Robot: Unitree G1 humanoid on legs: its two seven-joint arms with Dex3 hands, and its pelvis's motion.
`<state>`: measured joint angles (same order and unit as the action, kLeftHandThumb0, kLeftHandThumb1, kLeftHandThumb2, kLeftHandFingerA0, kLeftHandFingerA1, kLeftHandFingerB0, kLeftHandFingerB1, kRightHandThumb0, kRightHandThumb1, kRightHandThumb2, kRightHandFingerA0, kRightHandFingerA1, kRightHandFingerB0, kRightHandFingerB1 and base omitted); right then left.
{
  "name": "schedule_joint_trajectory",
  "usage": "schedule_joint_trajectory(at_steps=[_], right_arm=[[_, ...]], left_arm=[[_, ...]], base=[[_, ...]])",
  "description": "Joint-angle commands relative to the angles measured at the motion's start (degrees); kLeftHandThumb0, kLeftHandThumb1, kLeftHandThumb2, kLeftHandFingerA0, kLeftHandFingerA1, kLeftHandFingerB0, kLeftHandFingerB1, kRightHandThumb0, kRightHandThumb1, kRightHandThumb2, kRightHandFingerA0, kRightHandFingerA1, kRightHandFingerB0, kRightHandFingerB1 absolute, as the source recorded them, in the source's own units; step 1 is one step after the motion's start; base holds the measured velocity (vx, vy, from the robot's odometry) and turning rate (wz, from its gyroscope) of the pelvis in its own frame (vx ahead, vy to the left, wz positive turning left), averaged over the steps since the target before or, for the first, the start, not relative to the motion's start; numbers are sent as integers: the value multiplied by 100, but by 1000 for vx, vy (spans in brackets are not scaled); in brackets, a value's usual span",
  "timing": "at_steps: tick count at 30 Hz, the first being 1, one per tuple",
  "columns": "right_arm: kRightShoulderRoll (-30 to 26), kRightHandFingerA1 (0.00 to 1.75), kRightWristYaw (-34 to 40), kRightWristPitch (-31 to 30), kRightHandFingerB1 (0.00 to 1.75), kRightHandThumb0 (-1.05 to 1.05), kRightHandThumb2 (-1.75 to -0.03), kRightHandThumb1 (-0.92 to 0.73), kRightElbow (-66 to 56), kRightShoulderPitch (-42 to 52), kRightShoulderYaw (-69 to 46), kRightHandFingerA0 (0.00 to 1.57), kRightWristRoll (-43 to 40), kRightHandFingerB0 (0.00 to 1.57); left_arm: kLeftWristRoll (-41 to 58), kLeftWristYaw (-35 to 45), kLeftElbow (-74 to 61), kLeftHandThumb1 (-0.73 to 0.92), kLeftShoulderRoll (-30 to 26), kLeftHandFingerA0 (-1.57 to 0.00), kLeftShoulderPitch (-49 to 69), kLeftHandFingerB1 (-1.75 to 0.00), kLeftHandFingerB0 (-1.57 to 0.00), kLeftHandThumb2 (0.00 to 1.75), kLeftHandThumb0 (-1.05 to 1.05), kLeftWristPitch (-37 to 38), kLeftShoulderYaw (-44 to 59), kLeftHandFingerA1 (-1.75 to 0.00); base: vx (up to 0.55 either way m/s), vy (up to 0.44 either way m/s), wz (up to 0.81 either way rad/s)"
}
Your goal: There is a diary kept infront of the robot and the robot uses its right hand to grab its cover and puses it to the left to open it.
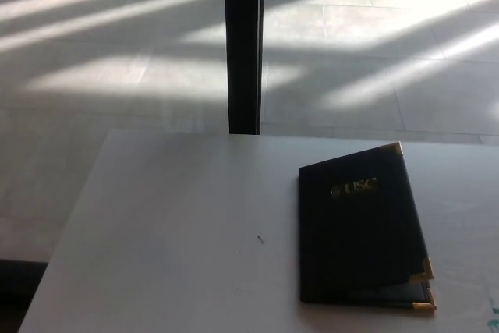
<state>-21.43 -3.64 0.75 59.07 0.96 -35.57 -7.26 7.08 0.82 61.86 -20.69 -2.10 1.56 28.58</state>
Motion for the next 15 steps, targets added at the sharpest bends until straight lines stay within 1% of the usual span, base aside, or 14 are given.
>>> schedule_joint_trajectory(at_steps=[1, 2, 3, 4, 6, 7, 8, 9, 10, 11, 12, 13, 14, 15], right_arm=[[-553, 81, 461, 344, 56, -77, -78, -92, 692, -554, -2009, 58, -2053, 45], [-566, 77, 531, 337, 53, -76, -77, -92, 736, -597, -2091, 60, -2042, 46], [-567, 77, 550, 336, 53, -76, -77, -92, 757, -599, -2144, 60, -2026, 46], [-605, 74, 487, 329, 50, -78, -79, -92, 777, -617, -2321, 57, -2136, 41], [-787, 73, 608, 218, 49, -75, -79, -92, 812, -713, -2723, 57, -2389, 39], [-823, 73, 632, 189, 49, -75, -79, -92, 815, -729, -2806, 57, -2400, 39], [-921, 72, 644, 247, 50, -75, -83, -92, 776, -796, -2947, 53, -2469, 35], [-1118, 70, 730, 321, 50, -73, -81, -92, 713, -938, -3165, 49, -2589, 36], [-1197, 70, 824, 300, 50, -73, -81, -92, 718, -1011, -3222, 49, -2576, 36], [-1254, 73, 888, 300, 50, -75, -80, -92, 717, -1066, -3248, 53, -2540, 40], [-1341, 73, 983, 302, 50, -75, -80, -92, 719, -1148, -3284, 53, -2489, 40], [-1421, 73, 1154, 275, 54, -73, -78, -92, 594, -1291, -3346, 53, -2477, 43], [-1522, 68, 1219, 230, 50, -74, -78, -92, 484, -1419, -3366, 51, -2448, 39], [-1732, 63, 1314, 181, 48, -73, -75, -92, 361, -1694, -3364, 55, -2398, 41]], left_arm=[[1575, -42, 675, 92, -515, -20, -496, -129, -11, 118, -105, 21, 1558, -159], [1534, -38, 698, 92, -525, -27, -509, -131, -16, 119, -105, 35, 1589, -163], [1495, -38, 719, 92, -532, -27, -519, -131, -16, 119, -105, 44, 1612, -163], [1474, -81, 716, 72, -527, -32, -532, -88, 0, 156, -95, 35, 1646, -113], [1461, -141, 719, 74, -499, -30, -571, -87, 0, 156, -92, 30, 1722, -112], [1432, -140, 730, 74, -493, -30, -579, -87, 0, 156, -92, 38, 1736, -112], [1418, -143, 742, 92, -498, -28, -590, -129, -16, 118, -105, 28, 1755, -159], [1409, -144, 758, 70, -507, -34, -599, -84, 0, 151, -86, 19, 1779, -110], [1402, -131, 766, 70, -511, -34, -599, -84, 0, 151, -86, 30, 1799, -110], [1384, -118, 772, 92, -514, -30, -599, -130, -17, 117, -105, 32, 1801, -162], [1356, -100, 780, 92, -519, -30, -597, -130, -17, 117, -105, 35, 1802, -162], [1373, -42, 800, 92, -519, -22, -601, -128, -12, 119, -105, 42, 1842, -160], [1357, -11, 808, 92, -516, -27, -591, -130, -16, 118, -105, 75, 1850, -161], [1368, -17, 805, 92, -527, -26, -603, -131, -15, 117, -105, 37, 1876, -163]], base=[[0, 0, 0], [0, 0, 0], [0, 0, 0], [0, 0, 0], [0, 0, 0], [0, 0, 0], [0, 0, 0], [0, 0, 0], [0, 0, 0], [0, 0, 0], [0, 0, 0], [0, 0, 0], [0, 0, 0], [0, 0, 0]])
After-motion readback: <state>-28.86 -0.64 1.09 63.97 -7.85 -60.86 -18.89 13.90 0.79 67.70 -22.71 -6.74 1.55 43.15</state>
